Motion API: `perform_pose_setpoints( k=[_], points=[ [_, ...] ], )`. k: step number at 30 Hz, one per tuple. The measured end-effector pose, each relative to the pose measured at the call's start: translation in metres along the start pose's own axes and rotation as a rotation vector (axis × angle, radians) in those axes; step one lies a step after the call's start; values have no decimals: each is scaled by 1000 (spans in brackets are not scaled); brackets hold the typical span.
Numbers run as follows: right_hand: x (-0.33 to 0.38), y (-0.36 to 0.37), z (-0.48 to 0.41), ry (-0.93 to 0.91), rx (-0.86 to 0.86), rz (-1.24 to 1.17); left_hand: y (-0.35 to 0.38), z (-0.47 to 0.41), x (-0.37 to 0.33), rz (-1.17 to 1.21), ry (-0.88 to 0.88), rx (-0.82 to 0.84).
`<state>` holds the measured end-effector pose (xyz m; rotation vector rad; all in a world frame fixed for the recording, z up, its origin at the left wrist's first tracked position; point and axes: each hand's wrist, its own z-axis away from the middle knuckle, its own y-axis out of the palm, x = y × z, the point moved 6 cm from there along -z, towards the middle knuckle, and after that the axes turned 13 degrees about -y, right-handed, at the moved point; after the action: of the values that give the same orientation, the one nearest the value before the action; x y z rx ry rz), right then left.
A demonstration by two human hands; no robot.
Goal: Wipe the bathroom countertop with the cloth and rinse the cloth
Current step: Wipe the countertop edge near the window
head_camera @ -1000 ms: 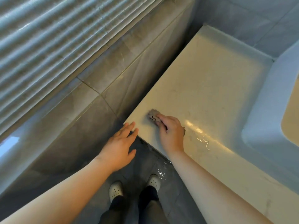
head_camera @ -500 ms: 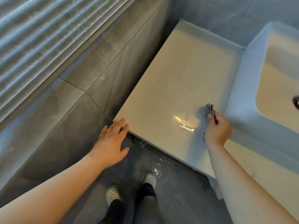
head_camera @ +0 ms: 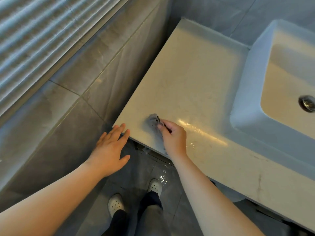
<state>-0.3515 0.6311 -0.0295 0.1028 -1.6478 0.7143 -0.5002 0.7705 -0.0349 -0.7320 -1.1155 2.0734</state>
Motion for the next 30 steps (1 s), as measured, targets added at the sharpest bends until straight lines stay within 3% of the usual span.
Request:
perform_pose_setpoints(
  k=[5,9,12,17,25,28,30],
  points=[
    [3,-59,27,8,-260,-36,0,0,0,-24,6,9],
    [-25,-120,48,36,-496,167,0,0,-2,-44,6,5],
    [-46,-136,64,49,-567,297,1,0,-2,-59,11,4],
    [-60,-98,72,63,-525,422,1,-1,-2,-66,22,4],
    [-18,-3,76,-24,-311,327,0,-4,5,-82,58,24],
    [0,21,79,-64,-135,92,-3,-4,5,-91,71,44],
    [9,21,83,10,-109,-95,-4,-4,6,-90,74,60]
  ],
)
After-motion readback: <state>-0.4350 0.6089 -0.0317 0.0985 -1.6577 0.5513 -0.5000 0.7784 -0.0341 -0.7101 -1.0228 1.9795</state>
